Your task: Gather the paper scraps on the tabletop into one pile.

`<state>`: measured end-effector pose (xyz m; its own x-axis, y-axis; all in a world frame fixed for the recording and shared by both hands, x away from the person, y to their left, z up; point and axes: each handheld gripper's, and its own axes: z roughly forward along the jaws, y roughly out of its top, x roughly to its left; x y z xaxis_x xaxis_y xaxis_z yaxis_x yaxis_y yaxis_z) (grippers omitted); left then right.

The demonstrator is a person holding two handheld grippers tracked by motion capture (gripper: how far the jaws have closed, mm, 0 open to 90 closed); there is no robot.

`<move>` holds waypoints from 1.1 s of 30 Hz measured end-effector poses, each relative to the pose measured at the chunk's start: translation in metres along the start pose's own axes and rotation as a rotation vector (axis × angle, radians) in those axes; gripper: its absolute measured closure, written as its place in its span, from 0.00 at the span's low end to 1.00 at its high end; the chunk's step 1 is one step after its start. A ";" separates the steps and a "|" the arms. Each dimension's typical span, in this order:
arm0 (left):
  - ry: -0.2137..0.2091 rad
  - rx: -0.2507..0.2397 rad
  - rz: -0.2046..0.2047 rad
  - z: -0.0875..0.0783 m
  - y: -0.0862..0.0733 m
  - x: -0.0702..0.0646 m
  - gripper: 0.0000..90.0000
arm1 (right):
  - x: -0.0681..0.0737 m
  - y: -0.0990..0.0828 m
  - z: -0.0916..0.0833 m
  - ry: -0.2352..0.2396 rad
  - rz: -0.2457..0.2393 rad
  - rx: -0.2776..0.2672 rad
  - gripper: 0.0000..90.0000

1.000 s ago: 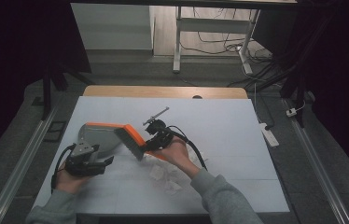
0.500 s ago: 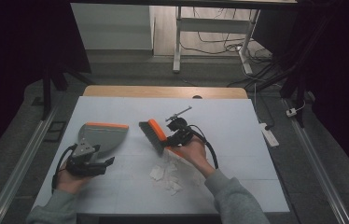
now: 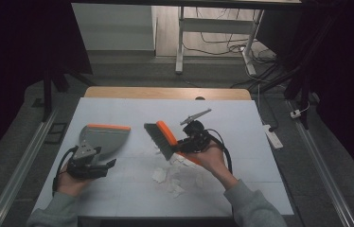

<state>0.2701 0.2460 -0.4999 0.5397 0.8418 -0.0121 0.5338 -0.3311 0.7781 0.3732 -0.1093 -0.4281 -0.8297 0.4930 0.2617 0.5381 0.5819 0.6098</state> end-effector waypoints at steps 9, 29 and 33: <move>0.001 0.001 -0.005 0.000 0.000 0.001 0.28 | 0.039 -0.016 0.005 0.078 -0.135 0.154 0.78; -0.001 0.010 0.000 0.002 -0.001 0.000 0.28 | 0.036 -0.008 0.047 0.017 -0.281 0.469 0.78; 0.000 0.011 0.002 0.002 -0.001 -0.001 0.28 | 0.019 0.005 0.044 -0.087 -0.267 0.452 0.78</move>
<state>0.2706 0.2448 -0.5020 0.5408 0.8411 -0.0111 0.5403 -0.3373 0.7709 0.3671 -0.0686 -0.4529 -0.9416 0.3299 0.0667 0.3357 0.9058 0.2585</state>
